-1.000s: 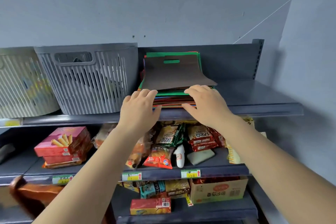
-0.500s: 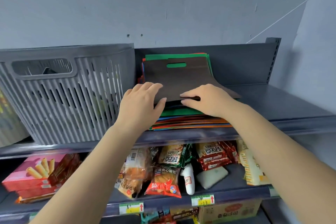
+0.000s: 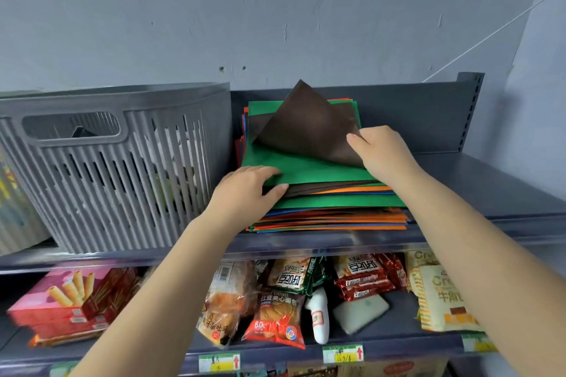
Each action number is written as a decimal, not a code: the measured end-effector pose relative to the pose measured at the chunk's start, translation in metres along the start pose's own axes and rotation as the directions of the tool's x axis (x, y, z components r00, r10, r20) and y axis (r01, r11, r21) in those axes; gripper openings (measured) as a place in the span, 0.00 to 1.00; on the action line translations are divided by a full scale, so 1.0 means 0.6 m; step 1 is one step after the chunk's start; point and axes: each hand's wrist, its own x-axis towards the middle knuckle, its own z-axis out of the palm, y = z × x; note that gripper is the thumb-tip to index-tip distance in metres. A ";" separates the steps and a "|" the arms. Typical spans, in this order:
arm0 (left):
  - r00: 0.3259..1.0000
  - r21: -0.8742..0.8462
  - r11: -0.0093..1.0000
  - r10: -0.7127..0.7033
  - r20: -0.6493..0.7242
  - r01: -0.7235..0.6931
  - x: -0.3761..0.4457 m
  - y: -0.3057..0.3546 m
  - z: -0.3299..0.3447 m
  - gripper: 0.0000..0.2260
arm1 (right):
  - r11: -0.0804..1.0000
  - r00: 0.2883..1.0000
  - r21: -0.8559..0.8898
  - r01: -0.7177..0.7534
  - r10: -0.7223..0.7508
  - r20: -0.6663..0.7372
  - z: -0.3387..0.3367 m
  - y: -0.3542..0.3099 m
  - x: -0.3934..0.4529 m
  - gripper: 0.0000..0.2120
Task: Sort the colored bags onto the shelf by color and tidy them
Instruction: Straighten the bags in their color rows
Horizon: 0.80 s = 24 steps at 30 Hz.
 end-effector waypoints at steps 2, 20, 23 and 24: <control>0.998 -0.094 0.994 -0.042 0.052 0.047 0.007 -0.003 -0.002 0.19 | 1.000 1.000 0.006 0.004 -0.004 -0.008 -0.004 0.000 -0.006 0.23; 0.824 -0.193 0.973 -0.209 -0.526 0.124 -0.069 0.024 -0.037 0.09 | 0.997 0.981 0.079 0.001 -0.016 0.191 -0.065 0.049 -0.088 0.16; 0.823 -0.411 0.881 -0.404 -0.399 0.234 -0.068 0.033 -0.050 0.14 | 0.988 0.990 0.071 -0.136 0.138 -0.031 -0.071 0.082 -0.084 0.15; 0.830 -0.503 0.825 -0.456 -0.321 0.258 -0.065 0.037 -0.054 0.17 | 0.978 0.979 0.074 -0.196 0.199 -0.043 -0.072 0.091 -0.083 0.17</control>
